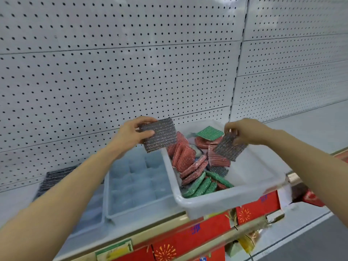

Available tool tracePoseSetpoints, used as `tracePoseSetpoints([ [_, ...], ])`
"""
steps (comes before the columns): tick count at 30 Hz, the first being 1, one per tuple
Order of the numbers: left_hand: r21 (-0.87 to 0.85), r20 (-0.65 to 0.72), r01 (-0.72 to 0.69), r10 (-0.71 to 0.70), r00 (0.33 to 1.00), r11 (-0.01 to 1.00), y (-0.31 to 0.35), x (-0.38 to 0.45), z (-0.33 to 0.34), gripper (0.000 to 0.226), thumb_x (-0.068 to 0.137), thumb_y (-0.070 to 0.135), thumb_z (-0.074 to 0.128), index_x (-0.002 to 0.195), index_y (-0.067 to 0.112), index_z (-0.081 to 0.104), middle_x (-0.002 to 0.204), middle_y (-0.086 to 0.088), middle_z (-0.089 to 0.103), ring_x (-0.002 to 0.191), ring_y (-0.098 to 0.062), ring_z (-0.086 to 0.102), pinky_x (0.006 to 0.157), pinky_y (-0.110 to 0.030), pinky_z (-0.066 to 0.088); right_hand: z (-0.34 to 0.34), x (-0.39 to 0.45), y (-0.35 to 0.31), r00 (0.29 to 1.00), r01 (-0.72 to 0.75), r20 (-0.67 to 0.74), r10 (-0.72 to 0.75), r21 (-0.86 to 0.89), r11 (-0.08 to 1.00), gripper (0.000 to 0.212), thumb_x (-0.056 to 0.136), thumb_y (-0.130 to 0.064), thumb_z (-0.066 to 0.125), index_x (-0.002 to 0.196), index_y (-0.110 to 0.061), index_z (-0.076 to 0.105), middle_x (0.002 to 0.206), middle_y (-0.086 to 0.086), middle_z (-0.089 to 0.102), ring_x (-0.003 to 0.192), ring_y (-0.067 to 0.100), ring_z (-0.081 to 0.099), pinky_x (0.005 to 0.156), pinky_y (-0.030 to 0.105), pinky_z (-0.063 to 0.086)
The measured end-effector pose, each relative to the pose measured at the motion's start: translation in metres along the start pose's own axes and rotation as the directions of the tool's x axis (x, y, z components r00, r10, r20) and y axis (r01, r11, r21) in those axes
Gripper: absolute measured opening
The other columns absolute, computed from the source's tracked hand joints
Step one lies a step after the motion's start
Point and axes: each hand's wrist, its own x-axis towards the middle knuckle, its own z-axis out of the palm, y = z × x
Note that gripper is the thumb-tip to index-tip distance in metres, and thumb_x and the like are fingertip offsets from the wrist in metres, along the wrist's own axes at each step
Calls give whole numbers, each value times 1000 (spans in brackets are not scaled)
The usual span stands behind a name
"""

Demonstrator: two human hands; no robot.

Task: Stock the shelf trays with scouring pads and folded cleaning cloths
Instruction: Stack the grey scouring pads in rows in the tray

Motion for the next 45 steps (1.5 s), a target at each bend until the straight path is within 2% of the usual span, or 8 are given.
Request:
tracePoseSetpoints([
  [11, 141, -223, 131, -98, 970, 981, -23, -87, -190, 26, 84, 1, 72, 99, 22, 64, 100, -7, 66, 81, -19, 65, 63, -27, 59, -13, 5, -149, 952, 212, -307, 7, 671, 710, 39, 73, -9, 80, 106, -26, 68, 92, 12, 69, 82, 34, 66, 74, 42, 57],
  [20, 298, -208, 341, -288, 935, 892, -103, -139, -251, 23, 79, 7, 78, 96, 20, 69, 109, 0, 67, 102, -15, 60, 80, -25, 44, 26, 26, -311, 965, 253, -238, -107, 757, 603, 38, 74, -2, 76, 93, -32, 61, 93, 12, 66, 73, 30, 56, 77, 37, 51],
  [25, 458, -83, 247, -236, 968, 854, -147, -143, -245, 23, 77, 9, 80, 93, 21, 69, 108, 3, 69, 107, -14, 60, 95, -29, 42, 51, 32, -372, 969, 245, -214, -124, 768, 592, 39, 74, -5, 76, 92, -35, 58, 92, 5, 64, 81, 32, 59, 75, 37, 49],
  [30, 749, 14, 137, -223, 975, 648, -191, -142, -231, 28, 80, 19, 78, 104, 19, 63, 111, 1, 62, 105, -20, 58, 92, -33, 47, 75, 37, -410, 970, 238, -213, -113, 765, 598, 38, 74, -10, 75, 93, -37, 57, 89, 0, 63, 75, 24, 54, 74, 31, 47],
  [34, 903, 6, 31, -85, 996, 429, -216, -146, -234, 66, 81, 42, 74, 138, 24, 47, 148, -1, 37, 135, -27, 31, 111, -40, 32, 90, 40, -425, 972, 233, -208, -113, 761, 606, 36, 76, -10, 75, 95, -35, 58, 97, -11, 60, 85, 18, 57, 73, 28, 45],
  [37, 837, 61, 25, -138, 988, 547, -214, -149, -246, 61, 99, 45, 47, 154, 26, 26, 163, 1, 11, 150, -25, 7, 121, -41, 13, 96, 48, -444, 967, 252, -216, -136, 727, 639, 35, 79, -9, 73, 95, -35, 56, 100, -12, 59, 78, 8, 55, 70, 25, 40],
  [40, 624, -1, 229, -293, 956, 747, -204, -153, -247, 55, 102, 56, 23, 149, 32, 38, 148, 8, 38, 138, -16, 34, 114, -34, 23, 103, 57, -470, 957, 289, -238, -168, 706, 647, 37, 78, -9, 72, 94, -36, 53, 99, -10, 63, 78, 19, 61, 75, 36, 50],
  [45, 575, 56, 150, -222, 973, 805, -207, -153, -268, 59, 79, 87, 29, 132, 64, 41, 150, 22, 33, 130, -2, 37, 109, -30, 24, 125, 72, -507, 936, 346, -267, -228, 586, 733, 35, 78, -7, 68, 101, -29, 52, 101, -6, 61, 86, 18, 59, 76, 40, 49],
])
